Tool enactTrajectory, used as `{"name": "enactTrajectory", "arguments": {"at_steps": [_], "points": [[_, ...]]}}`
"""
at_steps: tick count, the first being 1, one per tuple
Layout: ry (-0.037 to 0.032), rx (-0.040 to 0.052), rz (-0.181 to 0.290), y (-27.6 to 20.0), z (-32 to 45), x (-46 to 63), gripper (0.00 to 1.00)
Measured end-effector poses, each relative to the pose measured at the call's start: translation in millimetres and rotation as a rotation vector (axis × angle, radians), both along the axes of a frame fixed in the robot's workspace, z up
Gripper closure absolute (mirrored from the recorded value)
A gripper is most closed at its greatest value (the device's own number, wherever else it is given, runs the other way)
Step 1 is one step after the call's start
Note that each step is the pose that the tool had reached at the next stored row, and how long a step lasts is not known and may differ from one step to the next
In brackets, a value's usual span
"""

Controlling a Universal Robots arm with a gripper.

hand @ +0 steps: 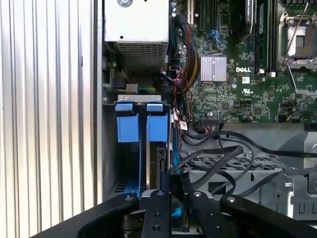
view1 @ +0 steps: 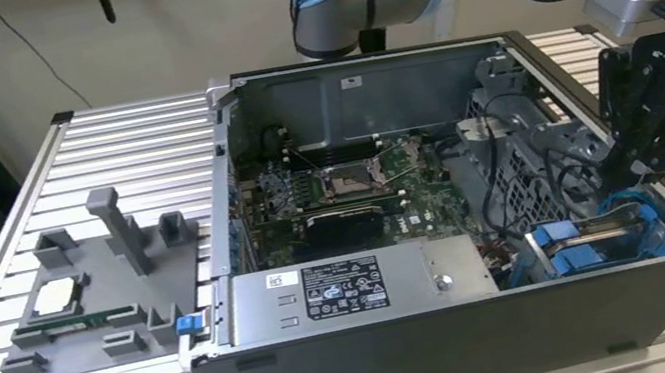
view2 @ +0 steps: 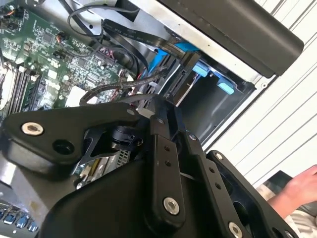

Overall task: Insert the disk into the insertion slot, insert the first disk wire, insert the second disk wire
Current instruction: 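Insert the first disk wire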

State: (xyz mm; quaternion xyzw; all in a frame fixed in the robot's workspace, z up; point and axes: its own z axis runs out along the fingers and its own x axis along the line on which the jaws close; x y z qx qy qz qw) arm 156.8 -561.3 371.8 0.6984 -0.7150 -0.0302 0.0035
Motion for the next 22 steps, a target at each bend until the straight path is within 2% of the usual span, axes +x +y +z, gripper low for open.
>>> {"name": "enactTrajectory", "arguments": {"at_steps": [6,15,16,19,20,22], "points": [[0.0081,0.0005,0.0,-0.6,-3.5,7.4,1.0],[0.0083,0.0001,0.0,-0.6,-3.5,7.9,1.0],[0.0104,0.0001,0.0,-0.7,-3.5,8.1,1.0],[0.0253,0.0002,0.0,-1.1,-4.2,9.4,1.0],[0.0284,0.0003,0.0,-1.4,-4.7,10.2,1.0],[0.0301,0.0005,0.0,-1.9,-5.9,11.6,1.0]]}}
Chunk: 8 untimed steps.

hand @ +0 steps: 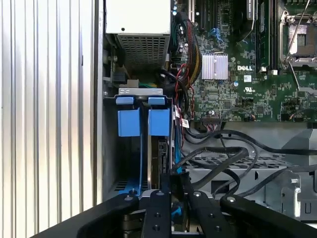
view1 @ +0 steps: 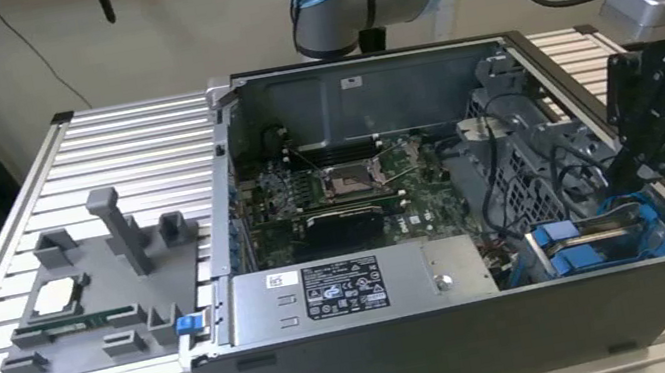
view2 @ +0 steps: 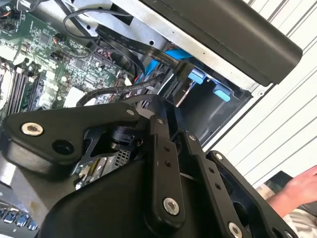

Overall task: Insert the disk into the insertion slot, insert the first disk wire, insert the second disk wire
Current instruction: 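Insert the first disk wire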

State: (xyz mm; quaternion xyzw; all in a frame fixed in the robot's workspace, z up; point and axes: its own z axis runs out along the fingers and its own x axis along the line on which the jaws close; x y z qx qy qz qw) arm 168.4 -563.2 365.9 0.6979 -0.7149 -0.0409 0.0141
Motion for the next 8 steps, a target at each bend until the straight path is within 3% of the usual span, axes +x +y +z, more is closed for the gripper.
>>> {"name": "enactTrajectory", "arguments": {"at_steps": [8], "points": [[0.0002,0.0018,0.0,-2.7,-7.8,2.5,1.0]]}}
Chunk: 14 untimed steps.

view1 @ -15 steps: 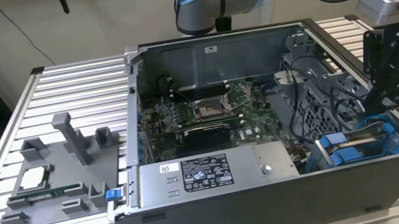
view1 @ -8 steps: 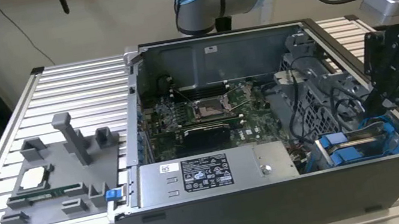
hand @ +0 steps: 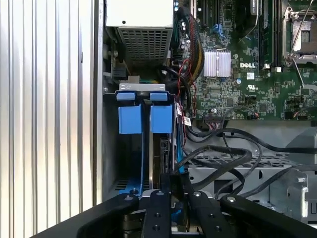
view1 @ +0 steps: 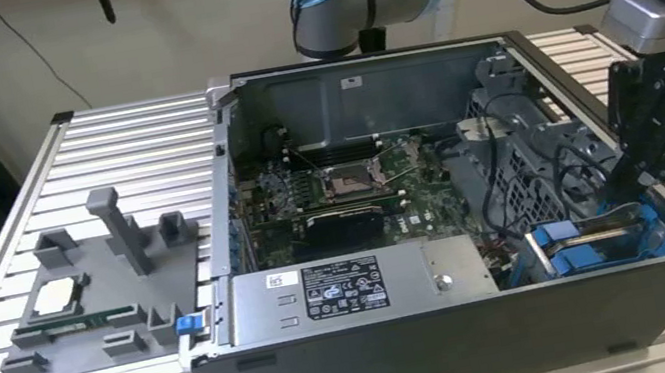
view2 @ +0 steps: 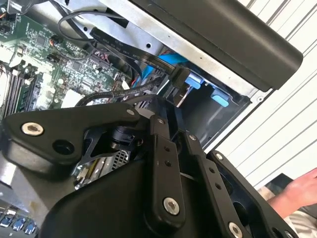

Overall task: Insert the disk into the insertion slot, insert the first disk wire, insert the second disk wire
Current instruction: 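Insert the first disk wire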

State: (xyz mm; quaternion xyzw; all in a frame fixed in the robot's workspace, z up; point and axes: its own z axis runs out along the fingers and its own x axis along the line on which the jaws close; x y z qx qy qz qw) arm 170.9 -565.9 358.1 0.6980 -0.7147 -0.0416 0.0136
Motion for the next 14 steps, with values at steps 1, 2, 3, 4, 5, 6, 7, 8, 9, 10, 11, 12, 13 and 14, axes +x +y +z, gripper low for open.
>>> {"name": "enactTrajectory", "arguments": {"at_steps": [1,2,3,4,5,6,7,8,9,10,11,12,13,14], "points": [[0.0,0.0006,0.0,-0.9,-1.1,0.1,1.0],[0.0,0.0013,0.0,-1.8,-2.2,0.3,1.0],[0.0,0.0018,0.0,-2.6,-3.0,0.4,1.0],[0.0,0.0023,0.0,-3.5,-4.0,0.5,1.0],[0.0,0.0028,0.0,-4.1,-5.0,0.5,1.0],[0.0,0.0029,0.0,-4.3,-5.9,0.5,1.0],[0.0,0.0027,0.0,-4.3,-6.4,0.5,1.0],[0.0,0.0026,0.0,-4.3,-6.9,0.6,1.0],[0.0,0.0025,0.0,-4.4,-7.4,0.6,1.0],[0.0,0.0026,0.0,-4.4,-8.0,0.7,1.0],[0.0,0.0027,0.0,-4.4,-8.6,0.8,1.0],[0.0,0.0026,0.0,-4.4,-8.9,1.0,1.0],[0.0,0.0027,0.0,-4.4,-9.5,1.0,1.0],[0.0,0.0026,0.0,-4.4,-10.1,1.1,1.0]]}}
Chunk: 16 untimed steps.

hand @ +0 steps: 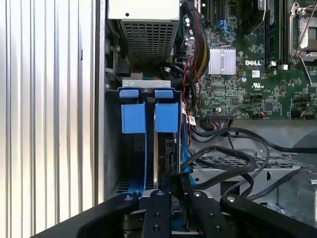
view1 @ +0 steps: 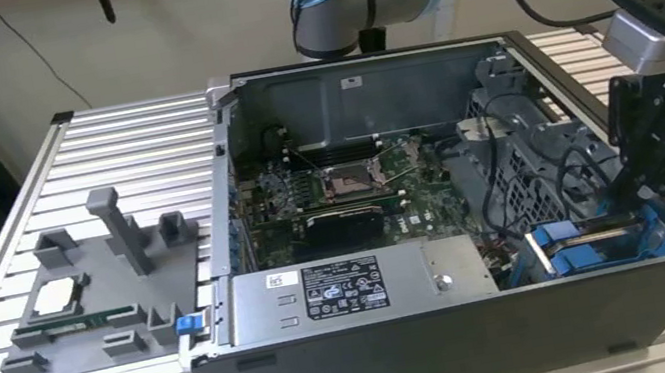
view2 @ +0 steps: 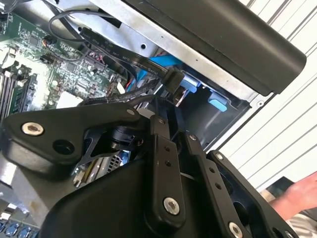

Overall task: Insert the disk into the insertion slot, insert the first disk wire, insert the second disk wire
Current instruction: 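Insert the first disk wire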

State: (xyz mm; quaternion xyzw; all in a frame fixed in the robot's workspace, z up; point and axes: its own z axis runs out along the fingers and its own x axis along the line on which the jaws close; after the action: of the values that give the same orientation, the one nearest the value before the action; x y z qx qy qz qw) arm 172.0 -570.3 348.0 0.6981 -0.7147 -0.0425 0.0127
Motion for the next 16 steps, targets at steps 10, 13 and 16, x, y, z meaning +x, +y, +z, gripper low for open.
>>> {"name": "enactTrajectory", "arguments": {"at_steps": [10,13,16], "points": [[0.0,0.0,0.0,0.0,-3.8,0.4,1.0],[0.0,-0.0001,0.0,0.0,-4.7,0.5,1.0],[0.0,0.0,0.0,0.0,-5.7,0.5,1.0]]}}
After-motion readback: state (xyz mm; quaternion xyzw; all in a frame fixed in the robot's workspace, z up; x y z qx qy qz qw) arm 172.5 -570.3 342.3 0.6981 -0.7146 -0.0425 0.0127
